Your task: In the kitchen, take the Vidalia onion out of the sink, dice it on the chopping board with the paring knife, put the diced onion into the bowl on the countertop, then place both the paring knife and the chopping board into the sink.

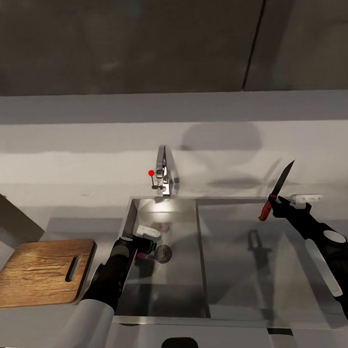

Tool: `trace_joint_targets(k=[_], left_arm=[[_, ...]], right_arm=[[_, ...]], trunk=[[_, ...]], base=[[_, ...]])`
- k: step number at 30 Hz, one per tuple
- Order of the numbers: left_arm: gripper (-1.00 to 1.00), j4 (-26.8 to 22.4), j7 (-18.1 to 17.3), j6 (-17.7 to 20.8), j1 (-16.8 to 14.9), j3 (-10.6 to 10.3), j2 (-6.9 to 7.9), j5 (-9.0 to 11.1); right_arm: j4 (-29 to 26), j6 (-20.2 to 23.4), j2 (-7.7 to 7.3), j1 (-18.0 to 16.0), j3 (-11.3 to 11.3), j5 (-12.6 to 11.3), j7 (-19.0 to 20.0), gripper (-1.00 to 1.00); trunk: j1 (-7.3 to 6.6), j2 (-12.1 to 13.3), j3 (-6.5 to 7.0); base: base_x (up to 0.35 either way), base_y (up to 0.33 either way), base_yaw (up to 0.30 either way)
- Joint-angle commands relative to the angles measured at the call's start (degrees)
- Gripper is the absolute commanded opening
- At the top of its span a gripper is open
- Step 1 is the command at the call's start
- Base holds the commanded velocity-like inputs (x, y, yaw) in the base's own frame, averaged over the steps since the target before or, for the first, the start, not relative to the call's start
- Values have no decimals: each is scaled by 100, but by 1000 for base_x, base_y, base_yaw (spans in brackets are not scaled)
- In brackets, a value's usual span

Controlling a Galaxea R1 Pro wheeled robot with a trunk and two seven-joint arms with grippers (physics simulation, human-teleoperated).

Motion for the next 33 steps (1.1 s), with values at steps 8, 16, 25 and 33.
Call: trace_joint_targets(k=[8,16,25,33], left_arm=[[100,-8,-45,28,-4,2,-2,-59],[100,-7,-45,37,-4,2,-2,-59],[100,-7,-43,47,-4,2,-2,-59],[100,-7,-41,50,-4,2,-2,-61]], right_arm=[[-7,33,-1,-4,-6,-32,10,-100],[-7,33,-1,-4,-6,-32,10,-100],[-7,33,-1,-4,-6,-32,10,-100],[-7,33,-1,-4,-6,-32,10,-100]], trunk=[[3,-11,-12],[3,-11,-12],[3,-11,-12],[3,-11,-12]], base=[[0,0,0],[0,0,0],[0,0,0],[0,0,0]])
